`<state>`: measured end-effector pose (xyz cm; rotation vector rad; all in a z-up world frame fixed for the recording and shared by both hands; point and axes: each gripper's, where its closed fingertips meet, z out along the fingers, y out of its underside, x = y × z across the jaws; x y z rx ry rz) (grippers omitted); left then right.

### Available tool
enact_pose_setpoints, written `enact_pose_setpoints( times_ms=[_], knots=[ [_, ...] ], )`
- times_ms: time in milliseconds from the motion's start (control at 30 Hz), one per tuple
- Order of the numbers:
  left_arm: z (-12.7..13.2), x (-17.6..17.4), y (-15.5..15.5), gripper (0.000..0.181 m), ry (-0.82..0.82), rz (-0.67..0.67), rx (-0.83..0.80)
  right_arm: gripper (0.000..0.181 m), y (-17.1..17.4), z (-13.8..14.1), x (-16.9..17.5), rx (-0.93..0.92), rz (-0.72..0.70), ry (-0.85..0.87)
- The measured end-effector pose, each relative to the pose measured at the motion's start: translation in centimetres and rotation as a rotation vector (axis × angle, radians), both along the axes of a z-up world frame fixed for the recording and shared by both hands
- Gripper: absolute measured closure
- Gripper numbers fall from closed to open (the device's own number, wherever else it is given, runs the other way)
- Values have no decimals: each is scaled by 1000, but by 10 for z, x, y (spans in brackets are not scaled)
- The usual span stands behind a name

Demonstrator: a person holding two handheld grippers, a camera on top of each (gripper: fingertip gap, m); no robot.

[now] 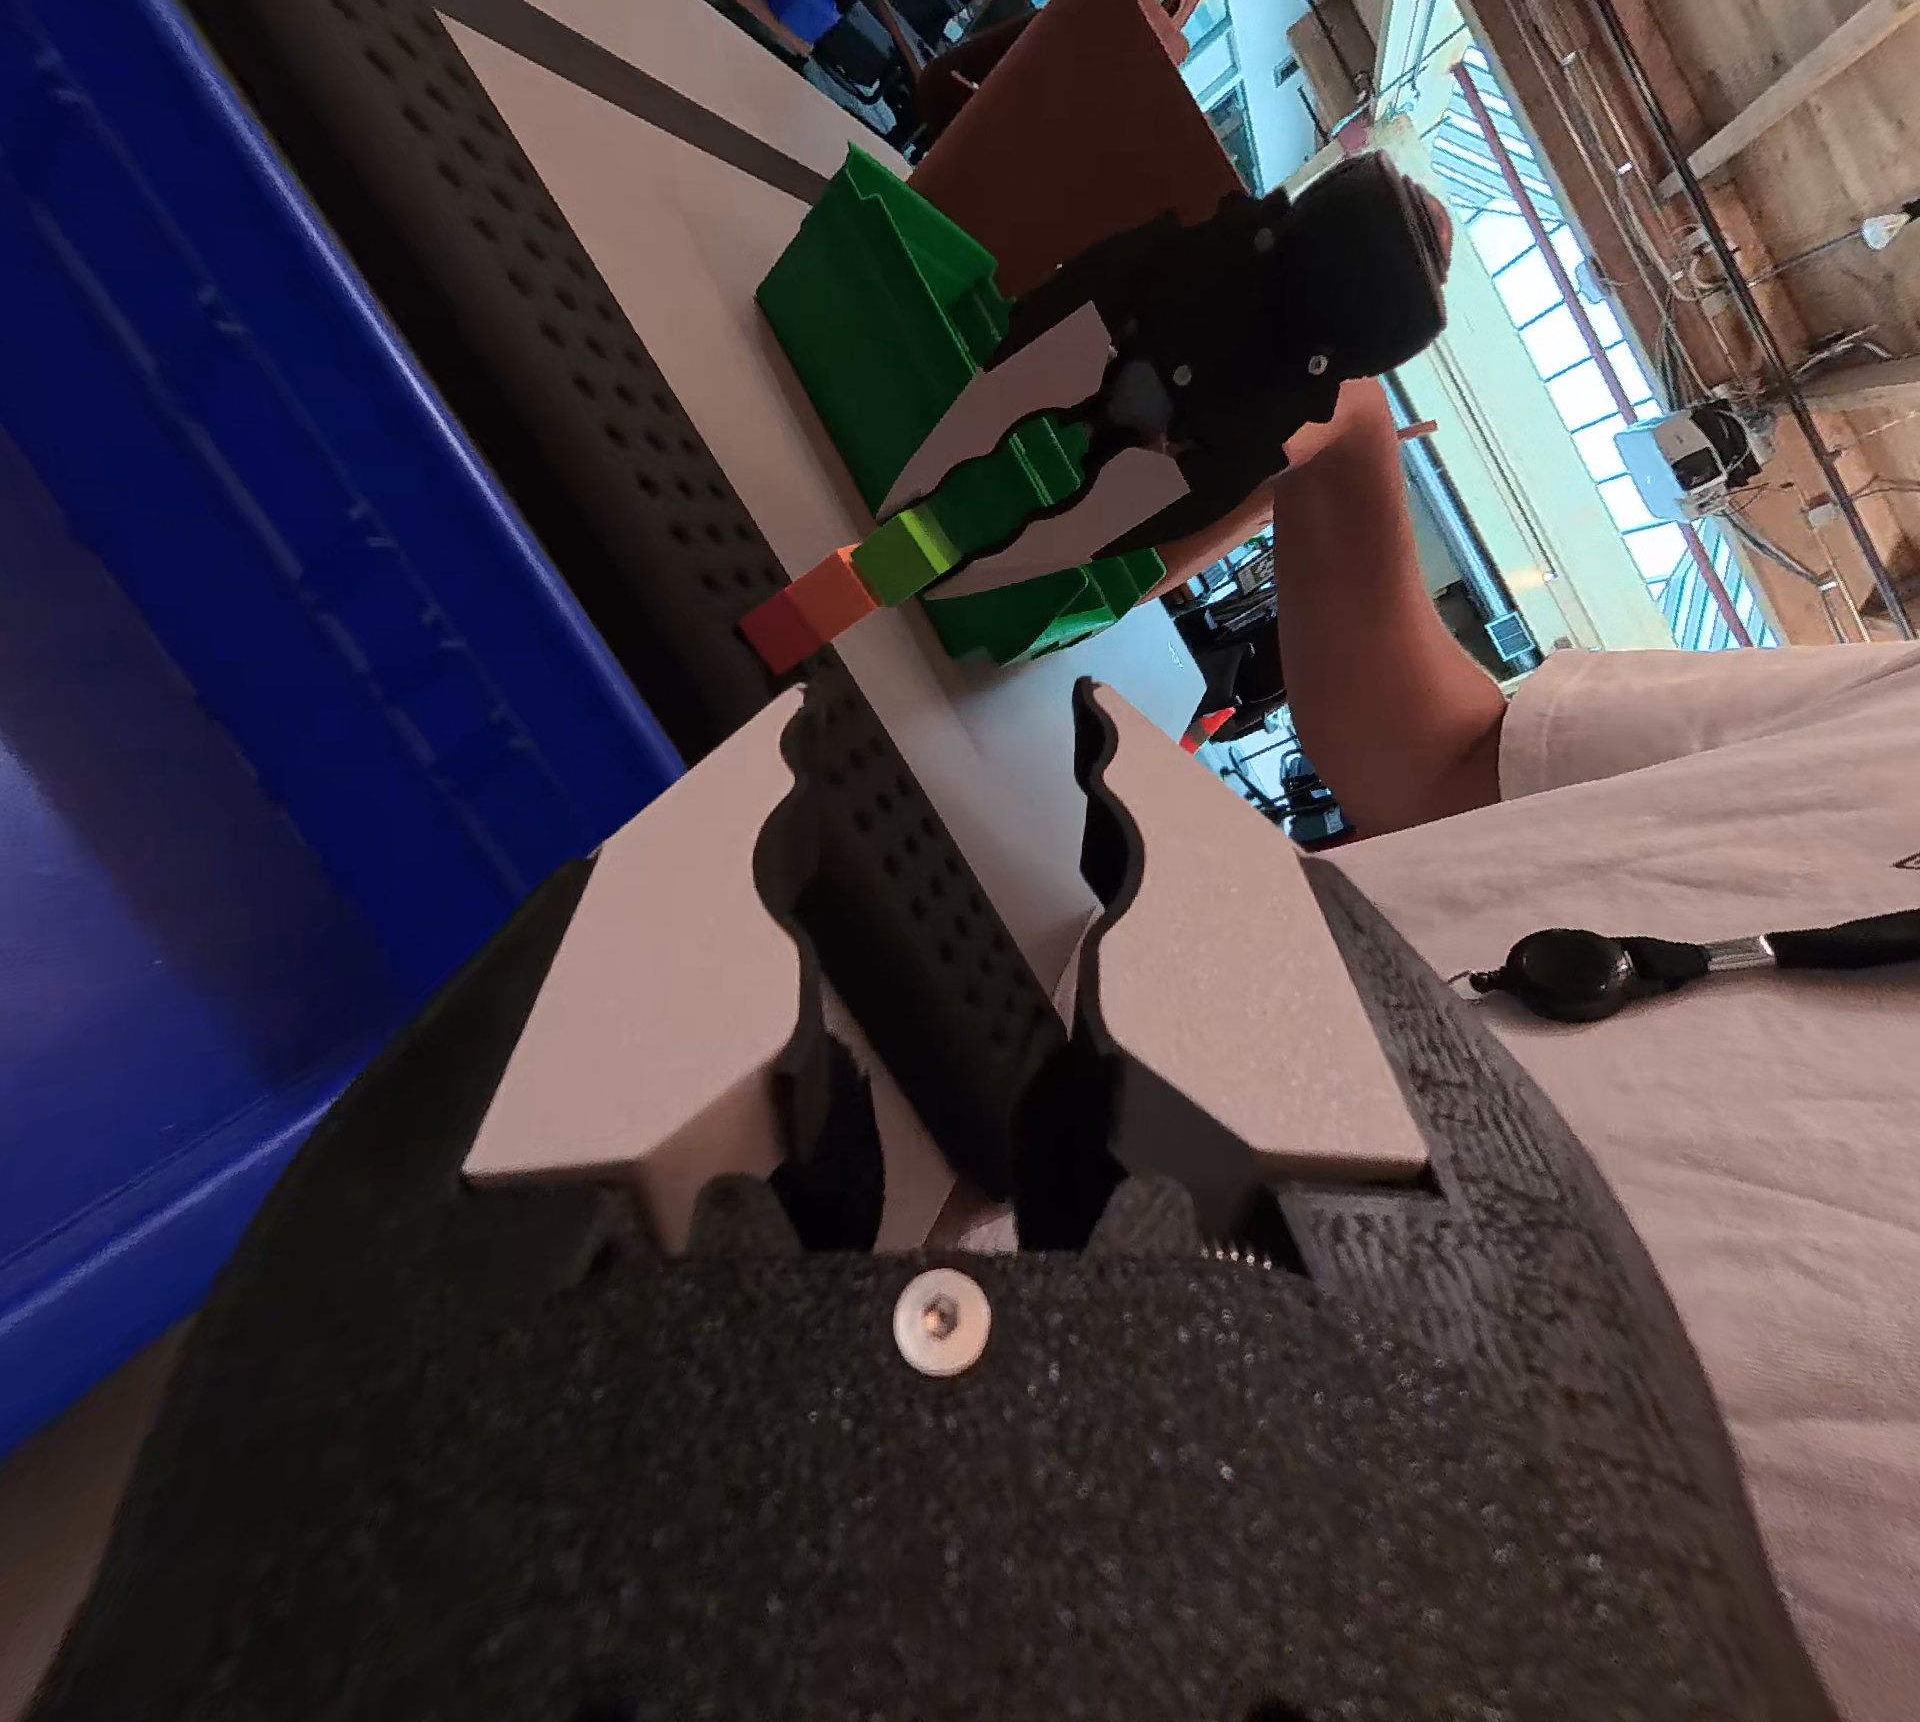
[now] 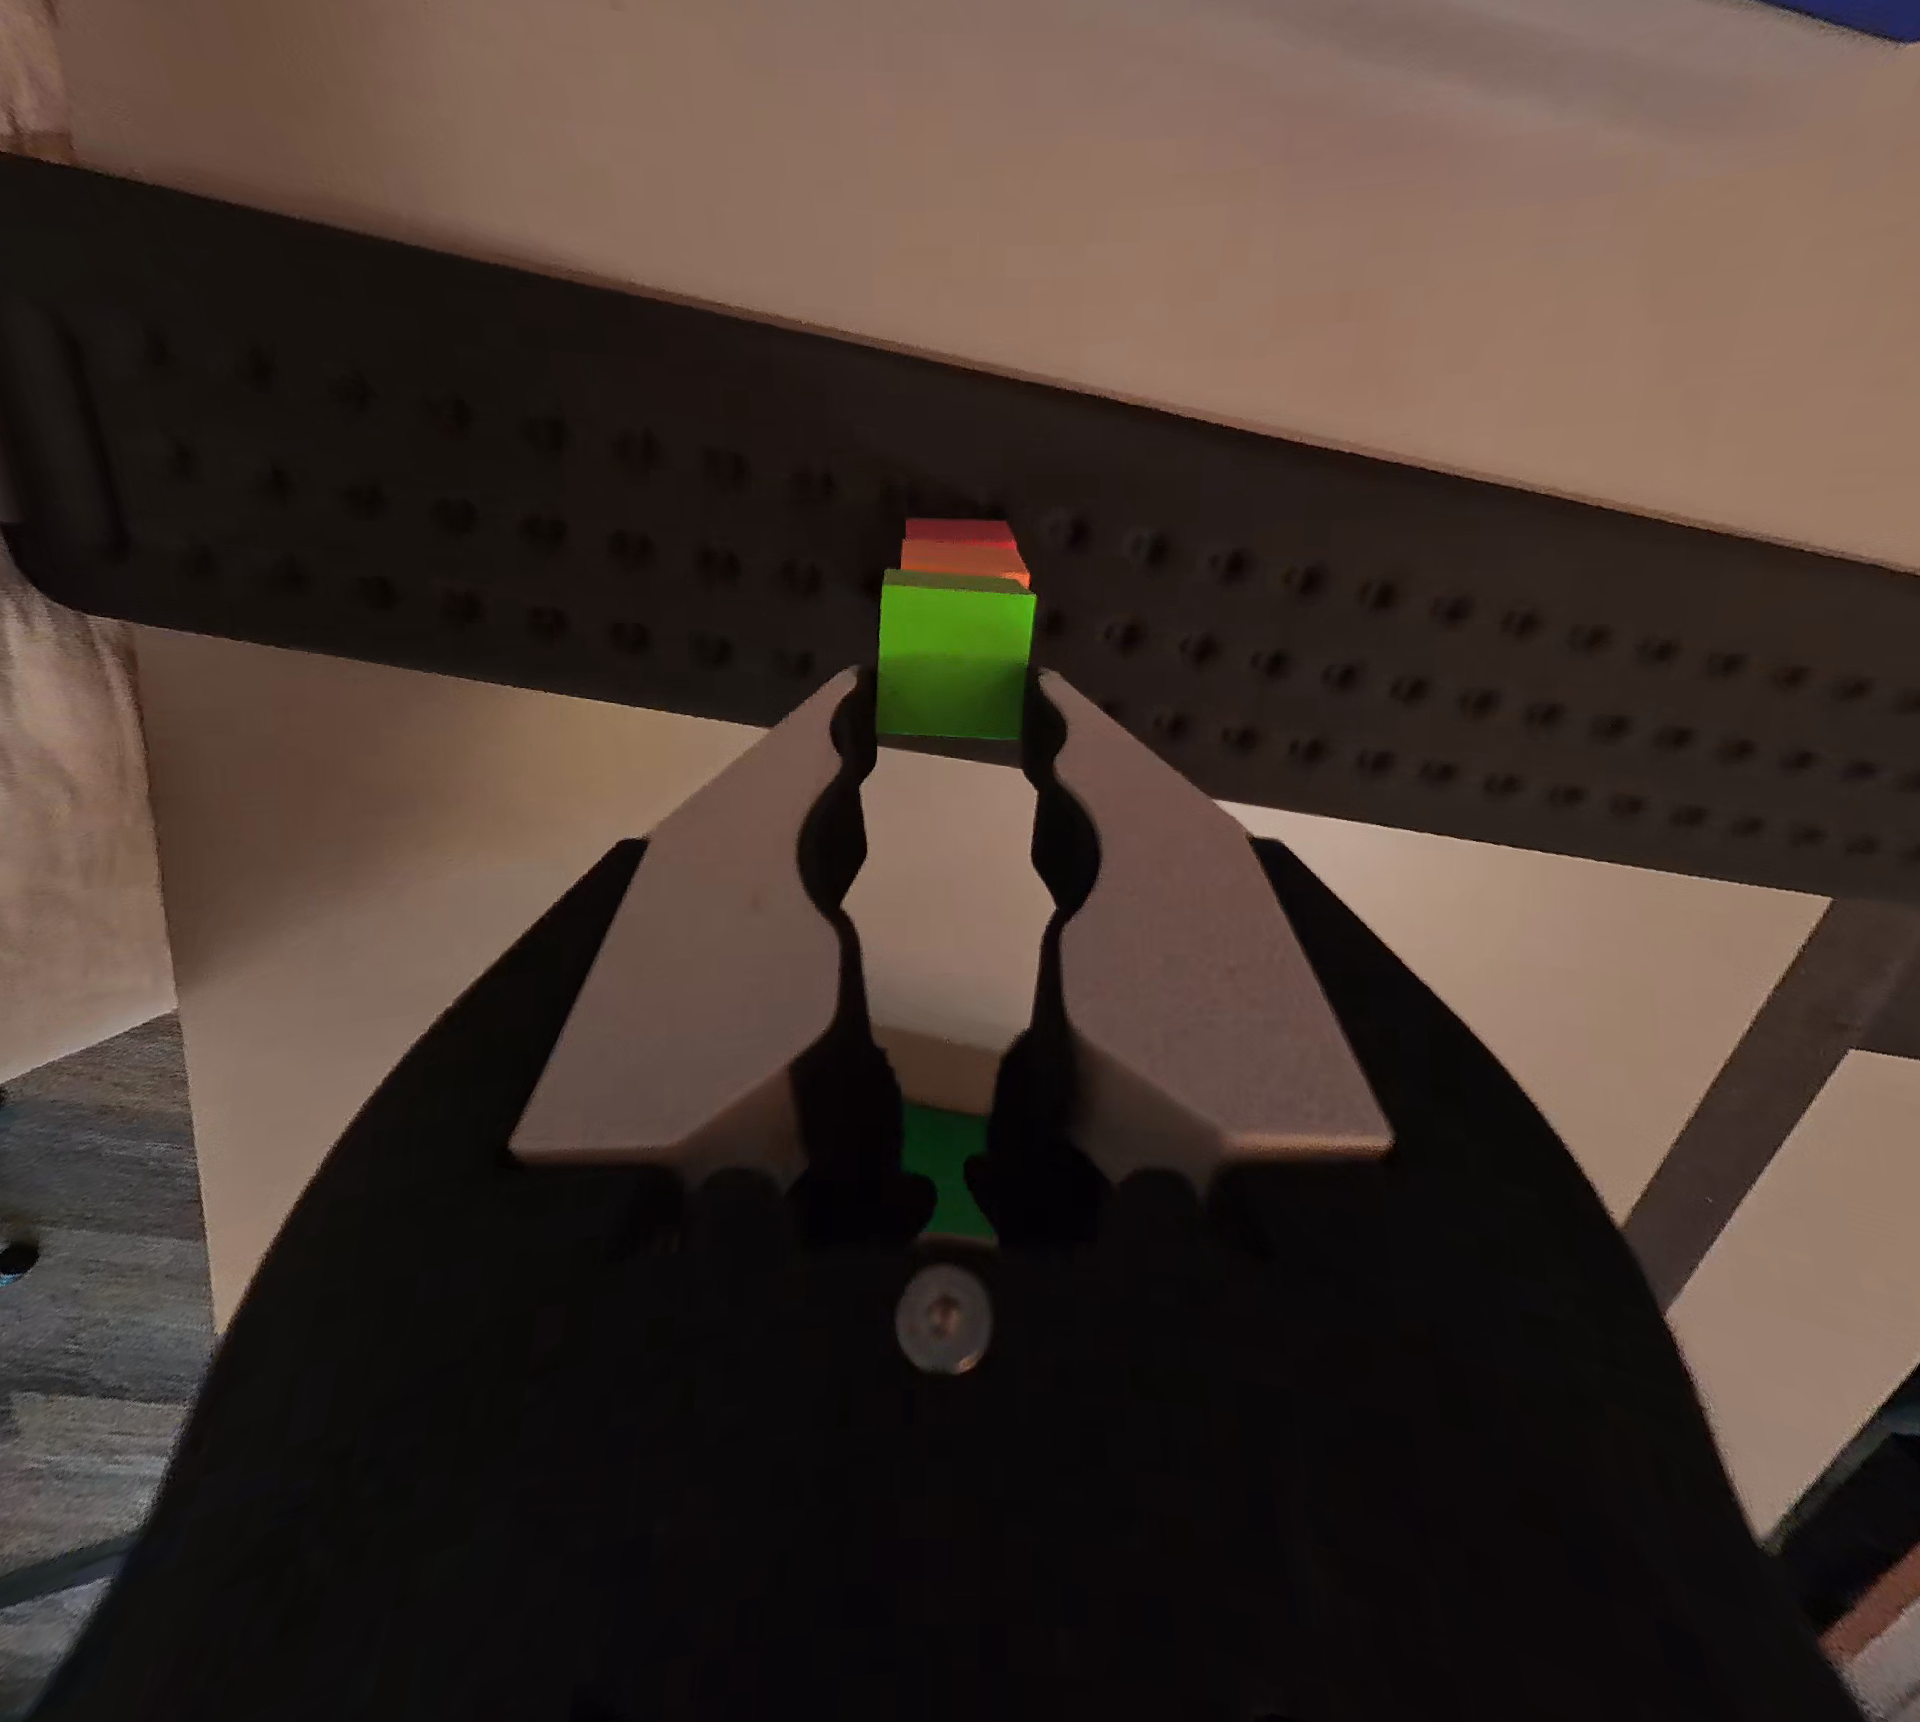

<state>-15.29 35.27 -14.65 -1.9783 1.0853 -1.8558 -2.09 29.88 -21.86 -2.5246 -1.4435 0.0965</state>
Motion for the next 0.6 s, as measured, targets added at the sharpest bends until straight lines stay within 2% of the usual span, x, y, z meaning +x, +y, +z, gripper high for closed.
enact_pose_setpoints(
  times_ms=[333, 600],
  knots=[
    [-4, -2, 3, 132, 20, -9, 4, 154, 4, -6, 1, 13, -10, 16],
    [-9, -2, 3, 132, 70, -22, 59, 140, 1, -9, 4, 10, -25, 26]
  ],
)
